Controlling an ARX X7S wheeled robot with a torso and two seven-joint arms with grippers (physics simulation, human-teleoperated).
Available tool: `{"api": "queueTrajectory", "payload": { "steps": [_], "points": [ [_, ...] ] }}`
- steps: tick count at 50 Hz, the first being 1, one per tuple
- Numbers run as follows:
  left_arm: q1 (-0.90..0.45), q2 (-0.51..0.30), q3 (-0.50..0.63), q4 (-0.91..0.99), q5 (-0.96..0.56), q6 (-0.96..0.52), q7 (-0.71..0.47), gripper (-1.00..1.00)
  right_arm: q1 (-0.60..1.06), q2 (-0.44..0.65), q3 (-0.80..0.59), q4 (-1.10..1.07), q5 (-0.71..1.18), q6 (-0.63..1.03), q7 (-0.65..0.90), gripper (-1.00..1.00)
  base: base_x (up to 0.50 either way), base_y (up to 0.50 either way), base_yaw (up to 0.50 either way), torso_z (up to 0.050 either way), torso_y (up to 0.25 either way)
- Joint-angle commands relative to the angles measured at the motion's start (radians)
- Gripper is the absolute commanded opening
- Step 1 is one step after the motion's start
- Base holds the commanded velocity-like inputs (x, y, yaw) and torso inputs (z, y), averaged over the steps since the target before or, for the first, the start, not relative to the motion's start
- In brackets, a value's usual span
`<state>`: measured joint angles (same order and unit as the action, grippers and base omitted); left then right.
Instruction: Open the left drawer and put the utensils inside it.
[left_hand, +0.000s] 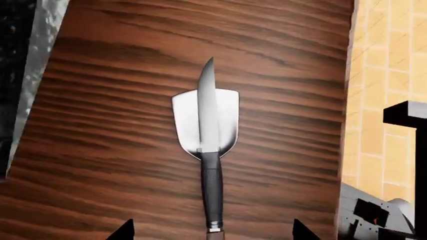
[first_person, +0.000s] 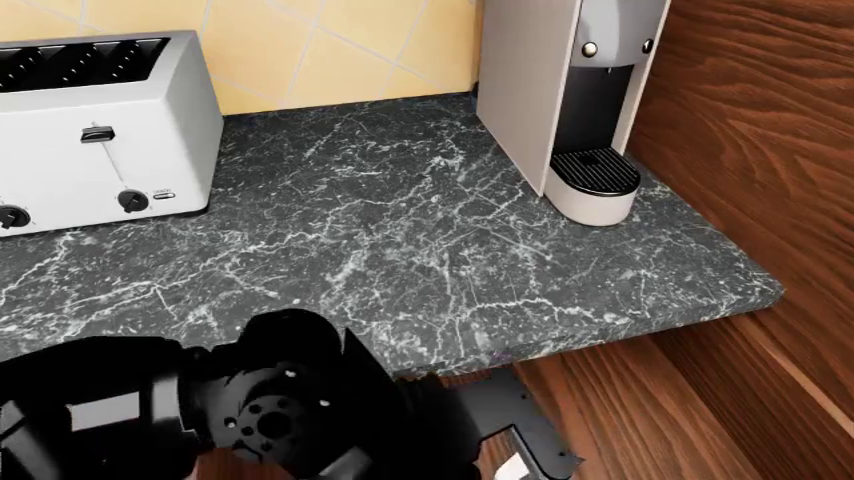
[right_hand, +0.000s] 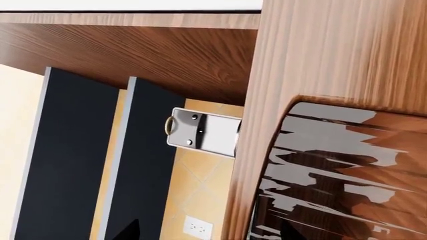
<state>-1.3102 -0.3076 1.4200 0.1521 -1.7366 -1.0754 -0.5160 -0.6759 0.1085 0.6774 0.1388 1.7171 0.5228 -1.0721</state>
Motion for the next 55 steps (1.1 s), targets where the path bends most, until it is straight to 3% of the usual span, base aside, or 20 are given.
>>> {"api": "queueTrajectory", "payload": {
  "steps": [1, 15, 26, 55],
  "points": [
    [-0.069, -0.025, -0.036, 0.073, -0.137, -0.017, -0.115, 1.00, -0.003, -0.001, 0.000, -0.005, 0.002, -0.001, 0.002, 1.00, 0.00, 0.00, 0.00, 0.000, 0.000],
    [-0.176, -0.033, -0.075, 0.150, -0.317, 0.004, -0.237, 1.00, -0.011, -0.003, 0.002, -0.019, 0.009, 0.000, 0.003, 1.00, 0.00, 0.00, 0.00, 0.000, 0.000],
    [-0.349, -0.052, -0.140, 0.192, -0.501, 0.031, -0.318, 1.00, -0.013, -0.002, 0.001, -0.017, 0.008, -0.001, -0.002, 1.00, 0.00, 0.00, 0.00, 0.000, 0.000],
    [-0.532, -0.097, -0.285, 0.193, -0.569, 0.084, -0.322, 1.00, -0.027, -0.007, 0.003, -0.044, 0.016, 0.001, 0.003, 1.00, 0.00, 0.00, 0.00, 0.000, 0.000]
  ]
}}
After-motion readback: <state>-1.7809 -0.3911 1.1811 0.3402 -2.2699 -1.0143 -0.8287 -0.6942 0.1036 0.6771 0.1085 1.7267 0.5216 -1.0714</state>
